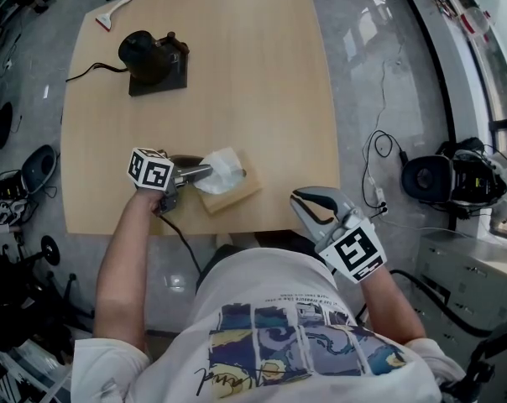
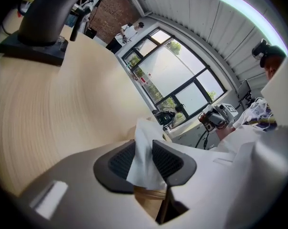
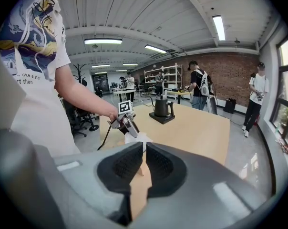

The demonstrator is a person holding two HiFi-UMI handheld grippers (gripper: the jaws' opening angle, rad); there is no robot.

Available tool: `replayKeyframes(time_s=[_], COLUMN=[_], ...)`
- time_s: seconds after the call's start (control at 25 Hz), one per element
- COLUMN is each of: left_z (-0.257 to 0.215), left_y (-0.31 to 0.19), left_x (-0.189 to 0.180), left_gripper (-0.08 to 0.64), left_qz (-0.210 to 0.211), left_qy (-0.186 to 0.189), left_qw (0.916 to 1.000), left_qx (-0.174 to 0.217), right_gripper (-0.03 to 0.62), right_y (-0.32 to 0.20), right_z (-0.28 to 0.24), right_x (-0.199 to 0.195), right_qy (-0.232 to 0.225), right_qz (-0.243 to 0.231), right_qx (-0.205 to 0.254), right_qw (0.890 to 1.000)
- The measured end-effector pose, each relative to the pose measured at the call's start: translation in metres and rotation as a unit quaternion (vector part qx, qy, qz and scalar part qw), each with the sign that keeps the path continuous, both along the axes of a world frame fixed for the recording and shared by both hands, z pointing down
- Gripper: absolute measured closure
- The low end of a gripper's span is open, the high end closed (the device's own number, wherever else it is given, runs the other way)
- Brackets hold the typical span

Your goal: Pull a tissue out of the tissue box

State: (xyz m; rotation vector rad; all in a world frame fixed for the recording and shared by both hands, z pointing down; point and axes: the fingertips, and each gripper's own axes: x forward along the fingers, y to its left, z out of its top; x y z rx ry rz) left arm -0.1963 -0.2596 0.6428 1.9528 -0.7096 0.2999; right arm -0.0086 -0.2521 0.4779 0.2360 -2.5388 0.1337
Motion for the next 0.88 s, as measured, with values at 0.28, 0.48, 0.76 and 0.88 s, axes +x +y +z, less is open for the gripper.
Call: replayKeyframes(time_s=[0.28,0.48,0.76,0.88], left_z=[-0.017,-0.025,-0.05,-0.055], left_y=[-0.003,0.001,0.005,0.008], left_x=[0.0,0.006,0.022,0.025], left_gripper=[0.557,0.557,0.557,0.557], left_qz=[0.015,0.064,0.097,0.103], left_qy=[-0.03,-0.13,-0.198,-0.22], left_qw=[0.9986,0.985,0.9601,0.9509], left_qx=[0.041,0.093,0.172,0.192], right_gripper=[0.571,0.571,0.571,0.571], right_y=[0.006,0.015,0.033,0.041], right_z=[-0.002,-0.003,-0.007,-0.008], right_x=[-0.004,-0.008,-0.013,-0.014], right_qy=[-0.001,-0.002,-0.001,0.0], right_qz=[0.004,0.002,0.007,0.012], right_qx=[0.002,0.007,0.015,0.019], right_qw=[1.0,1.0,1.0,1.0])
